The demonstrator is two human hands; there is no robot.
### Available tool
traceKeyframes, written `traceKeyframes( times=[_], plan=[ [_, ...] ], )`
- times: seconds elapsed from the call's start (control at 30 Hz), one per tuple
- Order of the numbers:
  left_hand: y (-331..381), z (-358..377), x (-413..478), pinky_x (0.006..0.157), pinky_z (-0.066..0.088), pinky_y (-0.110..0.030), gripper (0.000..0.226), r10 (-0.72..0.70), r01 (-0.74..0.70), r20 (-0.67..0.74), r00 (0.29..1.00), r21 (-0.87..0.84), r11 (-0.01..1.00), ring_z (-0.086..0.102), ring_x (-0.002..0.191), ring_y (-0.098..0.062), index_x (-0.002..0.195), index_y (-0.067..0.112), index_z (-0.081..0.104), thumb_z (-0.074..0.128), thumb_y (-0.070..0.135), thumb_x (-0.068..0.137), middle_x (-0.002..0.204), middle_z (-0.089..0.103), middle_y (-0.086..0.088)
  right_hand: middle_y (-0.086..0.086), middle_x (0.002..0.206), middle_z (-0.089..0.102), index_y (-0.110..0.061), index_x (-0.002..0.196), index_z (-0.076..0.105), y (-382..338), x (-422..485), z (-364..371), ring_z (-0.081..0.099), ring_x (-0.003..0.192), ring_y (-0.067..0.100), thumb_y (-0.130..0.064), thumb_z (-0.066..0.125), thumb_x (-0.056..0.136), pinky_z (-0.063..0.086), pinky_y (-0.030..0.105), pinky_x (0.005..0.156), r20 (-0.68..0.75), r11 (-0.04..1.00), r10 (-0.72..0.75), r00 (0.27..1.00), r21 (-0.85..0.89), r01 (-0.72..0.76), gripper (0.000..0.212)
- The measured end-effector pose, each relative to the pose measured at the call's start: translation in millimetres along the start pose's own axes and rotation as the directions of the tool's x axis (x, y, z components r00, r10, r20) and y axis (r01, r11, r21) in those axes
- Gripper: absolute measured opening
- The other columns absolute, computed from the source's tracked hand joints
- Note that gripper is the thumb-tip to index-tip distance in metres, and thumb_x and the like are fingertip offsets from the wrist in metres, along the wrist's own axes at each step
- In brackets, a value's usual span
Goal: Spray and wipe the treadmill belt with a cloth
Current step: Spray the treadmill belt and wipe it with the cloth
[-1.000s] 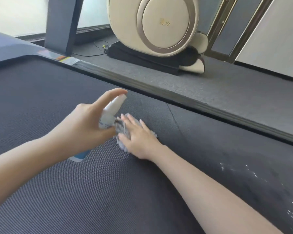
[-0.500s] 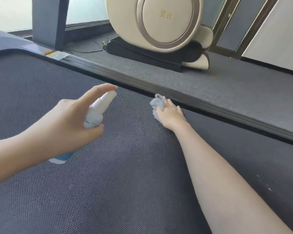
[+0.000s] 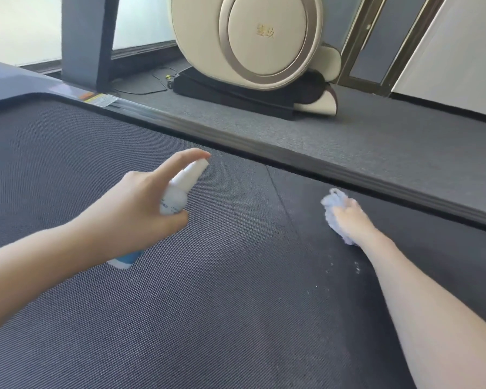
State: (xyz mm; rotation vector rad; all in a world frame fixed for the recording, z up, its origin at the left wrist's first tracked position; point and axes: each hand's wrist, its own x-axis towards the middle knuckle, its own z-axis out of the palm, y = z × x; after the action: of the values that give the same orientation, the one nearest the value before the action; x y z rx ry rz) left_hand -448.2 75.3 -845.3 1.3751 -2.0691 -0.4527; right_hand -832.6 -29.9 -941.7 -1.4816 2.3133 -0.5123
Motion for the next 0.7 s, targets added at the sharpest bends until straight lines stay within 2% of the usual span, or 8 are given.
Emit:
traceKeyframes(
  times=[0.07,0.17,0.27,0.33,0.4,0.5,0.63,0.7],
  plan=[
    [2,-4,-3,0.058,0.054,-0.038,0.076,-0.016,0.016,-0.008,1.0,-0.004,1.0,0.06,0.056,-0.009,0.133,0.049,0.036,0.065,0.011,0.074,0.057,0.061,-0.005,0.006,0.11,0.053,-0.026,0.138,0.04,-55,-42,6,0.052,0.099,0.023,-0.044,0.046,0.087,0.038,0.034,0.093,0.06,0.989,-0.123,0.991,0.084,0.118,0.054],
    [4,-10,-8,0.059,0.054,-0.038,0.076,-0.024,0.024,-0.016,1.0,-0.02,1.0,0.059,0.057,-0.006,0.133,0.049,0.036,0.064,0.01,0.073,0.058,0.06,-0.002,0.009,0.151,0.029,-0.013,0.149,0.02,-124,-102,32,0.029,0.138,0.024,-0.029,0.04,0.101,0.023,0.029,0.108,0.245,0.924,-0.38,0.892,0.048,0.38,0.054],
    [2,-17,-14,0.057,0.05,-0.026,0.077,0.0,0.0,-0.016,1.0,-0.017,1.0,0.059,0.057,0.0,0.134,0.046,0.038,0.067,0.007,0.073,0.061,0.062,0.006,0.007,0.157,0.02,-0.013,0.149,0.025,-152,-173,69,0.01,0.146,0.015,-0.033,0.038,0.095,0.003,0.022,0.115,0.308,0.651,-0.738,0.6,0.09,0.754,0.059],
    [-1,-21,-18,0.056,0.051,-0.027,0.078,0.005,-0.005,-0.021,1.0,-0.011,1.0,0.06,0.06,-0.004,0.132,0.049,0.037,0.068,0.009,0.073,0.062,0.063,0.001,0.005,0.157,0.023,-0.015,0.147,0.03,-146,-208,81,0.006,0.146,0.013,-0.028,0.042,0.094,-0.002,0.025,0.118,0.36,0.44,-0.85,0.385,0.086,0.894,0.056],
    [-4,-24,-19,0.054,0.051,-0.028,0.078,0.006,-0.006,-0.032,0.999,-0.012,1.0,0.06,0.059,-0.008,0.131,0.052,0.035,0.068,0.01,0.074,0.061,0.063,-0.002,-0.002,0.159,0.015,-0.02,0.149,0.023,-140,-229,80,-0.002,0.146,0.007,-0.027,0.042,0.098,-0.006,0.027,0.118,0.393,0.336,-0.878,0.272,0.103,0.936,0.055],
    [-5,-22,-14,0.055,0.053,-0.034,0.077,0.009,-0.01,-0.048,0.999,-0.011,1.0,0.06,0.056,-0.011,0.129,0.055,0.034,0.067,0.011,0.075,0.059,0.062,-0.003,-0.005,0.159,0.011,-0.021,0.15,0.018,-142,-212,82,-0.003,0.145,0.003,-0.028,0.041,0.099,-0.006,0.029,0.118,0.381,0.392,-0.86,0.341,0.065,0.917,0.057],
    [-2,-13,-6,0.059,0.05,-0.026,0.077,0.028,-0.028,-0.034,0.999,0.001,1.0,0.06,0.061,-0.005,0.133,0.048,0.036,0.067,0.009,0.074,0.058,0.062,0.0,-0.005,0.16,0.002,-0.019,0.15,0.016,-139,-124,90,-0.004,0.146,0.01,-0.04,0.026,0.097,0.001,0.044,0.119,0.305,0.667,-0.676,0.671,-0.134,0.733,0.058],
    [-2,-8,-4,0.056,0.046,-0.018,0.077,0.039,-0.039,-0.02,0.999,0.017,0.999,0.06,0.062,-0.002,0.134,0.044,0.038,0.067,0.009,0.073,0.053,0.058,0.004,-0.006,0.16,-0.001,-0.022,0.152,0.004,-127,-76,81,-0.003,0.147,0.015,-0.04,0.019,0.098,-0.003,0.042,0.12,0.262,0.797,-0.526,0.81,-0.181,0.576,0.059]
  ],
)
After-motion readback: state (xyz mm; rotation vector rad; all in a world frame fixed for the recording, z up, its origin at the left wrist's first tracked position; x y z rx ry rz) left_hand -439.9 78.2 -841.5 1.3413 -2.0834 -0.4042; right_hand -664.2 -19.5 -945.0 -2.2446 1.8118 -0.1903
